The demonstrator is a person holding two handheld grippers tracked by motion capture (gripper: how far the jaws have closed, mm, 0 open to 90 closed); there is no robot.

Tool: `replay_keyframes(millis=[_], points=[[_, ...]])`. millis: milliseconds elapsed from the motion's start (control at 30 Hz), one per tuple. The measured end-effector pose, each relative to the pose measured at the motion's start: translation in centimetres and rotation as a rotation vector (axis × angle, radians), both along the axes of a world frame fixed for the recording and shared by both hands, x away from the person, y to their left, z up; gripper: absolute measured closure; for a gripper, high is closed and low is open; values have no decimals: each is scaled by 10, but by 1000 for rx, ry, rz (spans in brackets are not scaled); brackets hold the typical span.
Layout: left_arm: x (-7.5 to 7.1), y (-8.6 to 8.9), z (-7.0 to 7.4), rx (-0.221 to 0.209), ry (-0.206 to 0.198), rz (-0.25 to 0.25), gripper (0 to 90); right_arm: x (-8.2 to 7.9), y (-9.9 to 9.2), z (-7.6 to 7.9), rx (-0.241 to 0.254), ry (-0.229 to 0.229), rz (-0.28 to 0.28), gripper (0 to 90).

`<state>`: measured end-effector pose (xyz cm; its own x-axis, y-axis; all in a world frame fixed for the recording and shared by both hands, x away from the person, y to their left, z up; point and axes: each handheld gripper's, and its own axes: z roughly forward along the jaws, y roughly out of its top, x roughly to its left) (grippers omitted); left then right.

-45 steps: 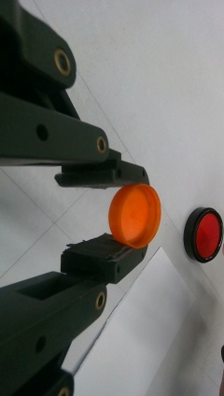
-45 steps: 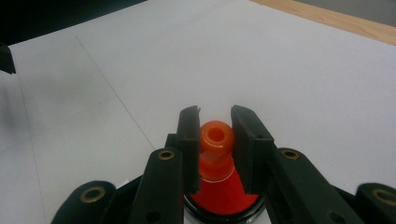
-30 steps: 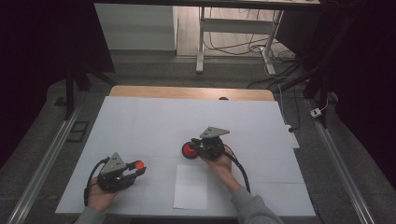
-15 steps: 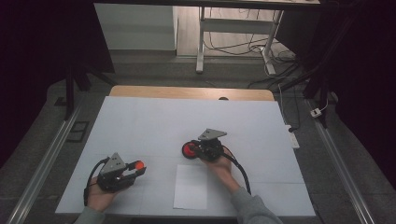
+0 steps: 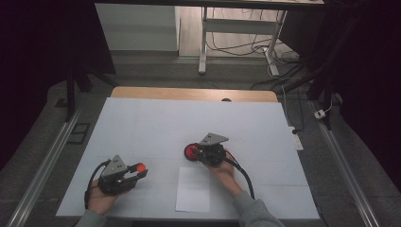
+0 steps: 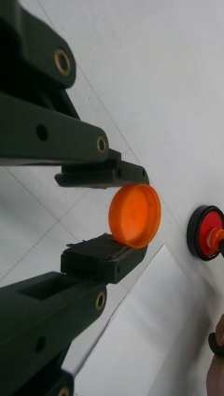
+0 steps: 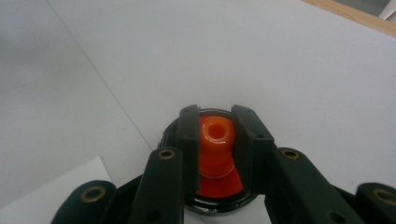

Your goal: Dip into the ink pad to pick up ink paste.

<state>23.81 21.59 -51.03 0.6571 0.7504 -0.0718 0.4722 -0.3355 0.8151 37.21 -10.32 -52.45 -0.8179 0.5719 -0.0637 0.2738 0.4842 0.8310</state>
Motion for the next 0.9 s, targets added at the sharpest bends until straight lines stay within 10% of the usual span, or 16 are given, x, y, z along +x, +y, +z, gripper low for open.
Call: replay_keyframes(millis=[900], points=[[1,4,1,-7,-4,6,653,-1,-4,9,80,-15,-7,730]])
